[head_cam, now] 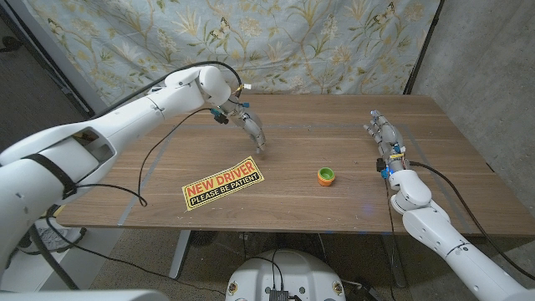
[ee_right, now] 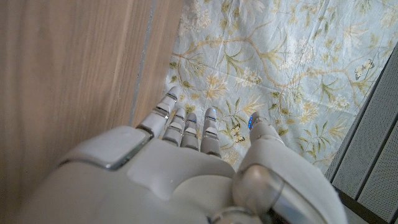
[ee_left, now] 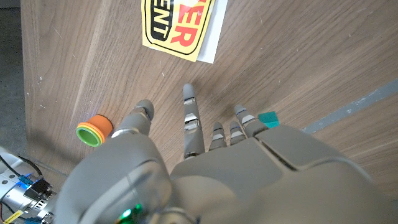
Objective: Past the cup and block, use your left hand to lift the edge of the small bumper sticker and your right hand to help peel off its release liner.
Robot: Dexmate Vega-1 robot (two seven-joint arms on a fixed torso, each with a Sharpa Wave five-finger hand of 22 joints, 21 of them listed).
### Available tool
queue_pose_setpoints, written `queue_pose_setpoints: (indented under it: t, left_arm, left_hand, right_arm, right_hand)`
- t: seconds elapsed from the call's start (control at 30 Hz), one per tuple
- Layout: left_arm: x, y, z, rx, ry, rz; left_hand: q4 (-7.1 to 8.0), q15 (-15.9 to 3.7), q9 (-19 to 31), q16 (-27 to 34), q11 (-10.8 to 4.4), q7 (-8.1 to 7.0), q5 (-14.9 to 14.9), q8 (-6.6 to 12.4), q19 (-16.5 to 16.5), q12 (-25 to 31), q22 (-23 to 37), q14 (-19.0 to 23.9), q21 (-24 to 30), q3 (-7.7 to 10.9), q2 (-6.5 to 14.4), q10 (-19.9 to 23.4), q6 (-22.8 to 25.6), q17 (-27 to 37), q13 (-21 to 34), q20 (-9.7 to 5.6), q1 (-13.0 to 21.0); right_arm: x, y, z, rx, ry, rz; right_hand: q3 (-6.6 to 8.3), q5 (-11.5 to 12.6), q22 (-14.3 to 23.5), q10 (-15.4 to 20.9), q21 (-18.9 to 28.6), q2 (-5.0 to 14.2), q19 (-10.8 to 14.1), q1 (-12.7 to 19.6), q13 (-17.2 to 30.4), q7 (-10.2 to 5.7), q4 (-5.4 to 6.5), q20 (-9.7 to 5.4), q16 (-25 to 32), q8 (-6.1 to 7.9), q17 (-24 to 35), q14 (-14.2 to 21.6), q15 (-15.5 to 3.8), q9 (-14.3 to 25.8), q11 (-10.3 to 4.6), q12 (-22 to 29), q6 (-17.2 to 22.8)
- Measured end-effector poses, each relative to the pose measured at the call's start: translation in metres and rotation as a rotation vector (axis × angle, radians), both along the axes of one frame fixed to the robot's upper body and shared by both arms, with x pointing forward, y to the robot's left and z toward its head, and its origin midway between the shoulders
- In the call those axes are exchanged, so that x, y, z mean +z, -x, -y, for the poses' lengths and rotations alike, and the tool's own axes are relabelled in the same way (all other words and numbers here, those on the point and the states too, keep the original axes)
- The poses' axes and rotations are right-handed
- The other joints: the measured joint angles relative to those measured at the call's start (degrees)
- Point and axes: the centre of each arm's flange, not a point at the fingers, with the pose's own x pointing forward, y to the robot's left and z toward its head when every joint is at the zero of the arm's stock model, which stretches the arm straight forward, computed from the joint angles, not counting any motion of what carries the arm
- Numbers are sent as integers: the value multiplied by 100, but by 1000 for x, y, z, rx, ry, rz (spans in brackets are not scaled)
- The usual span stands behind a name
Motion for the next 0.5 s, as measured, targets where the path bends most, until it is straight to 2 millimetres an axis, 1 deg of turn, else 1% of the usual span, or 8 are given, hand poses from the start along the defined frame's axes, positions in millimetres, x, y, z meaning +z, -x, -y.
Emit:
queue_pose_setpoints:
  t: [0.1, 0.2, 0.23, 0.37, 0.43, 0.5]
  left_arm:
    - [1, 2, -1, 4, -2, 21]
    - [0, 6, -1, 2, -4, 39]
    - [0, 6, -1, 2, -4, 39]
    - [-3, 10, -2, 5, -11, 56]
    - [-4, 11, -2, 8, -19, 69]
    - [-6, 13, -2, 9, -31, 84]
  left_hand:
    - [0, 67, 0, 0, 30, -15, 0, 0, -59, 0, -7, -73, 0, 0, 0, -30, 51, 0, -6, 59, 0]
    - [0, 70, 0, 0, 42, -35, 22, 14, -140, 0, -7, -133, -38, 0, 23, -42, 190, 0, -17, 100, 23]
    - [0, 78, 0, 0, 51, -56, 22, 35, -153, 0, -7, -159, -38, 0, 23, -51, 211, -8, -17, 88, 23]
    - [0, 98, 0, 0, 94, -23, 22, 34, -161, -44, -7, -182, -38, 0, 33, -94, 237, -13, -16, 80, 33]
    - [0, 86, -22, 0, 124, -13, 22, -6, -193, -44, -6, -233, -38, 0, 44, -124, 167, -13, -16, 48, 45]
    - [0, 88, -28, 0, 133, 6, 22, -21, -192, -44, -6, -231, -38, 0, 44, -133, 146, -13, -16, 49, 45]
  right_arm:
    - [0, 0, 1, -1, -1, 0]
    - [-1, 1, 2, -3, -4, 1]
    - [-1, 1, 2, -3, -4, 0]
    - [-2, 1, 3, -3, -6, 1]
    - [-3, 1, 3, -3, -7, -1]
    - [-4, 1, 4, -2, -9, -1]
  right_hand:
    - [0, 0, 0, 0, 0, 0, 0, 0, 0, 0, 0, 0, 0, 0, 3, 0, 0, 0, 0, 0, 0]
    - [0, 0, 0, 0, 0, 0, -25, 0, 0, 0, 0, 24, 0, 0, 14, 0, 0, 0, 0, 0, 0]
    - [0, 0, 0, 0, 0, 0, -25, 0, 0, 0, 0, 24, 0, 0, 14, 0, 0, 0, 0, 0, 0]
    - [0, 0, 0, 0, 0, 0, -22, 0, 0, -23, 0, 23, 0, 0, 14, 0, 0, 0, 0, 0, 23]
    - [0, 0, 0, 0, 0, 0, -2, 0, 0, -32, 0, 42, 0, 0, 14, 0, 0, 0, 0, 0, 33]
    - [0, 0, 0, 0, 0, 0, -2, 0, 0, -32, 0, 42, 0, 0, 14, 0, 0, 0, 0, 0, 33]
